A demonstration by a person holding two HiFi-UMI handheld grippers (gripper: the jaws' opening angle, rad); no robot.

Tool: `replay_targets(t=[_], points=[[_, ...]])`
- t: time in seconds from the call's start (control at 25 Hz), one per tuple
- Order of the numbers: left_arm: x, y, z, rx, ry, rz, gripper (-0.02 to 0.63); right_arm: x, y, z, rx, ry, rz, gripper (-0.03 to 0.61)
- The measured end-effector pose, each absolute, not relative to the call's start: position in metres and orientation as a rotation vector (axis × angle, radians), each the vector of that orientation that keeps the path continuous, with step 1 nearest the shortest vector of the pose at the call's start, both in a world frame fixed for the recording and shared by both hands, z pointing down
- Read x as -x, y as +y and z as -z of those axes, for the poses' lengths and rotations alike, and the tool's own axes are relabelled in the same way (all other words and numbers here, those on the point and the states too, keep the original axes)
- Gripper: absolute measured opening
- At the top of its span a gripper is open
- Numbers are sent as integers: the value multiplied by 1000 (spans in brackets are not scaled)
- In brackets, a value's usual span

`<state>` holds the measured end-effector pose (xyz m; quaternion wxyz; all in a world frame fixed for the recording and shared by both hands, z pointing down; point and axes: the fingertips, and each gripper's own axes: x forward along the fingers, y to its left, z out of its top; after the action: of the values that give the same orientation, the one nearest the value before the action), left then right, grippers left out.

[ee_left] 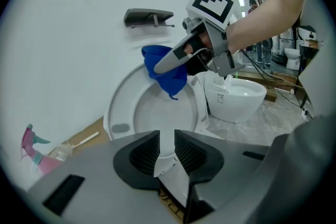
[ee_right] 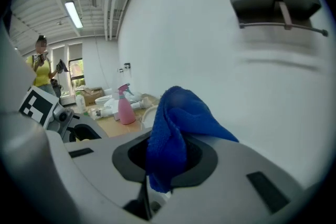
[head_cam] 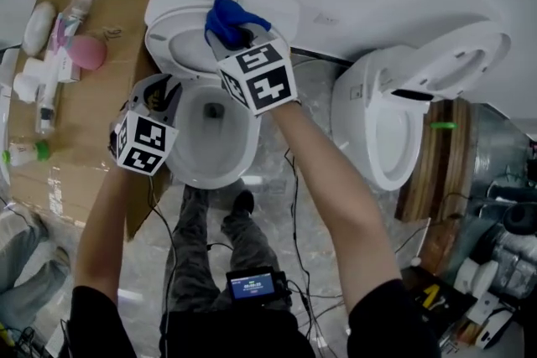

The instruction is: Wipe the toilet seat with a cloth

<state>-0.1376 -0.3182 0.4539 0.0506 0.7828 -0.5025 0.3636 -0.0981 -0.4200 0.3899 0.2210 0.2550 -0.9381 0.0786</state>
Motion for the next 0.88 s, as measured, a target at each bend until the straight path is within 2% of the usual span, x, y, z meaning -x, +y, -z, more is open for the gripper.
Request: replay_targets(t=[0.16, 0.28, 0.88], points=[[147, -300, -466, -2356, -1554, -1096, 92, 158, -394, -380, -547, -2593, -16, 54], [158, -292, -468, -2332, -1578, -1090, 92, 190, -396, -380, -530, -2606, -25, 54], [212, -298, -499, -2024, -1766, -799, 89, 239, -384, -474, -451, -2525, -149, 54]])
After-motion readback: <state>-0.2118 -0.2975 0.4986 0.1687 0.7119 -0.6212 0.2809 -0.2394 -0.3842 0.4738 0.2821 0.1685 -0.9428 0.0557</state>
